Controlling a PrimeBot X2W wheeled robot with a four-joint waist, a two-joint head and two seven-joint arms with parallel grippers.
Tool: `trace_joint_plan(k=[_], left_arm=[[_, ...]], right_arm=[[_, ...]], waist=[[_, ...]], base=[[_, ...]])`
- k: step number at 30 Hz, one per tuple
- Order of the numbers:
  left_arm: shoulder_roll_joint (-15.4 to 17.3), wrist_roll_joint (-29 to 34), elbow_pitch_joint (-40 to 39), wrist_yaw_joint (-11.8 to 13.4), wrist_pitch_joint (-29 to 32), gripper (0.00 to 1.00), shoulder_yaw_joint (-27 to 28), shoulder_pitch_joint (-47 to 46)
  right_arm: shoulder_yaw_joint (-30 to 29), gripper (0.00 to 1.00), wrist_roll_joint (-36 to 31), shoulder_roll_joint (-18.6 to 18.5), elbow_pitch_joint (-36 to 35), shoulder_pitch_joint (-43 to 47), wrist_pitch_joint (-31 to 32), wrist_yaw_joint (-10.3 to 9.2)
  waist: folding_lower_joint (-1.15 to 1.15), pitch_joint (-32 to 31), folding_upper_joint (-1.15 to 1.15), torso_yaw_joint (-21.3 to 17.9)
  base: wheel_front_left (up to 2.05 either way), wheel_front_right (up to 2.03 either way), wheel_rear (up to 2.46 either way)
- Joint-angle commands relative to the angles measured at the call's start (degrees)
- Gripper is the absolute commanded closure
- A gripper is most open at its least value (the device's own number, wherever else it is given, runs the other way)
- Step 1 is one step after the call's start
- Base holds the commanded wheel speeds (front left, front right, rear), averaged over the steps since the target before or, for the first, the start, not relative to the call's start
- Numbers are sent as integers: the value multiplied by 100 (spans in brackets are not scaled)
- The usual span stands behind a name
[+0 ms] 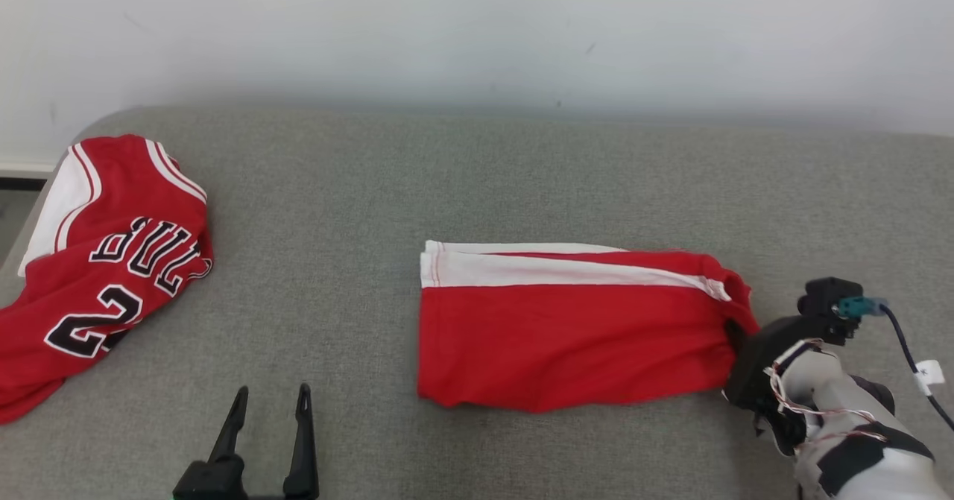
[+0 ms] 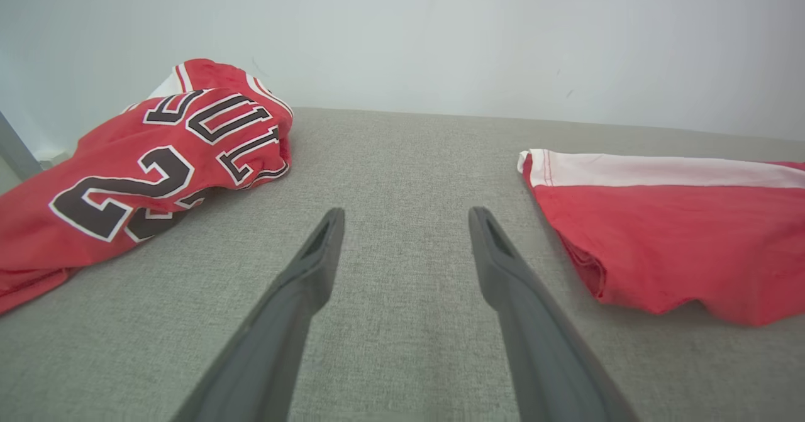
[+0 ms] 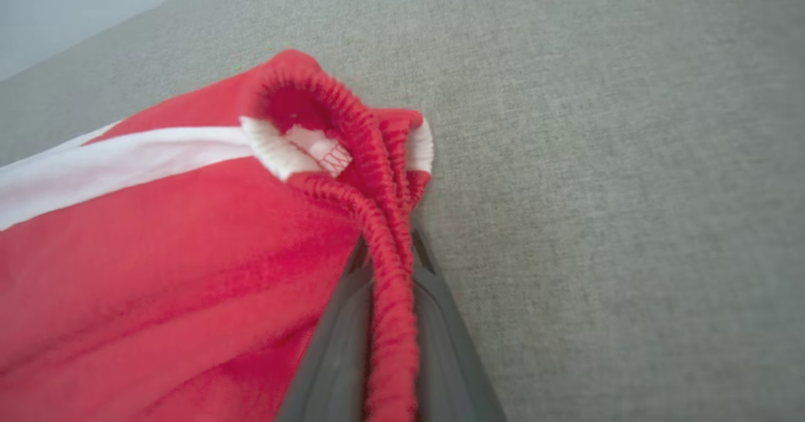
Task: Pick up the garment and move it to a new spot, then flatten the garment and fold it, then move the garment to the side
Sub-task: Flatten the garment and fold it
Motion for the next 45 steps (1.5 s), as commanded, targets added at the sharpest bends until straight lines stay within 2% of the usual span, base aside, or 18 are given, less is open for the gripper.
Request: trace_joint_plan(k=[1,11,21,27,32,38,45], left_arm=[[-9,-35,21,-10,-15,0,33,120],[-9,-171,-1,-3,-15,0,111,232],[-9,-276,33,45,-15,0,72,206],[-8,-327,75,38,-15,0,46,236],[-9,-457,141,63,-15,0,-100,209],[-8,-554,205,89,-15,0,-275,108],[-7,-634,264,120,-15,0,-489,57]], right_arm=[[40,100,109,-150,-47,177,88,-13],[623,100,663,-1079,-882,504,630,-13],[967,100,1554,-1286,-1945,520,1328,-13],[936,100,2363,-1106,-2611,484,2091,-12],[768,100,2915,-826,-2952,387,2619,-12],[629,100,3077,-335,-2760,196,2821,-12],[747,100,2700,80,-2377,6,2763,-12]], waist=[[0,-93,0,-80],[0,-185,0,-488],[0,-190,0,-699],[0,-239,0,-673],[0,-274,0,-458],[0,-265,0,-168],[0,-217,0,159]], base=[[0,0,0],[0,0,0],[0,0,0],[0,0,0],[0,0,0],[0,0,0],[0,0,0]])
